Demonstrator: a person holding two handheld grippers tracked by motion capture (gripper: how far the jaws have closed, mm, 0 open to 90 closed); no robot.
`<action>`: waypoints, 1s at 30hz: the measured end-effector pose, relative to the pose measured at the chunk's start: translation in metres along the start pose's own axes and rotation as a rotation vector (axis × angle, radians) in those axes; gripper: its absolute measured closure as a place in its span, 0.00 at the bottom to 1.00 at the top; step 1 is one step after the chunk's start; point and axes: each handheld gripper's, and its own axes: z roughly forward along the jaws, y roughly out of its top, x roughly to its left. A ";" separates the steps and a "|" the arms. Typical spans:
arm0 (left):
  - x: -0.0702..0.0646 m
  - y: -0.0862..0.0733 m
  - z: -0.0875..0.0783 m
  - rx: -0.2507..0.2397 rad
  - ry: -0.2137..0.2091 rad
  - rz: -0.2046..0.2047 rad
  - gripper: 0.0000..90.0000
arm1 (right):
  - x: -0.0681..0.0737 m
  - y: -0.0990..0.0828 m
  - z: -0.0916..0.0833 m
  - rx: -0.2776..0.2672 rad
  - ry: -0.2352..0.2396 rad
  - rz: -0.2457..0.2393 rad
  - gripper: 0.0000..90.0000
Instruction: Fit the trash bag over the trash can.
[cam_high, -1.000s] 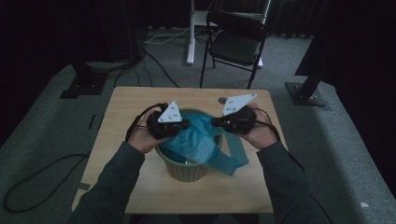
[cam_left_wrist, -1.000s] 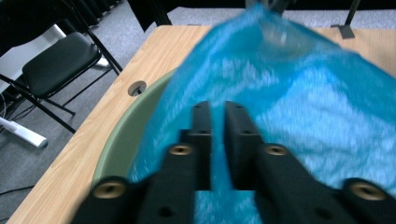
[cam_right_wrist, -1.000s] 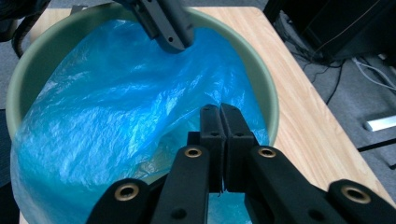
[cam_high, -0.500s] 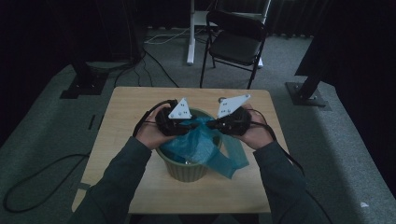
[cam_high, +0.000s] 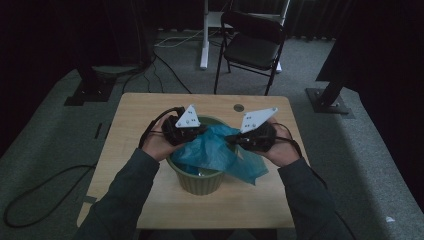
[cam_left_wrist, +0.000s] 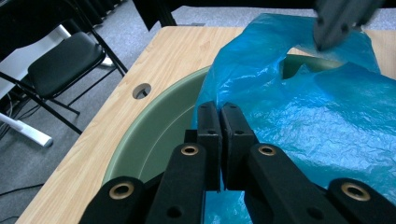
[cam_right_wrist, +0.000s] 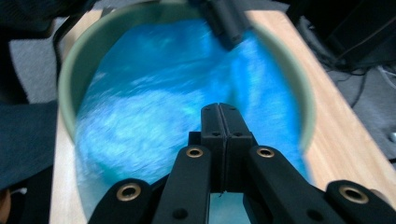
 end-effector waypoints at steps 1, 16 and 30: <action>0.000 0.000 0.000 -0.002 -0.001 0.000 0.97 | 0.001 0.000 0.002 0.009 -0.003 -0.005 1.00; -0.003 0.000 0.001 -0.008 -0.031 0.017 0.96 | -0.006 0.004 0.009 -0.015 -0.198 0.036 0.77; -0.004 0.000 -0.002 -0.026 -0.022 0.022 0.99 | -0.012 0.008 0.037 0.081 -0.214 0.019 1.00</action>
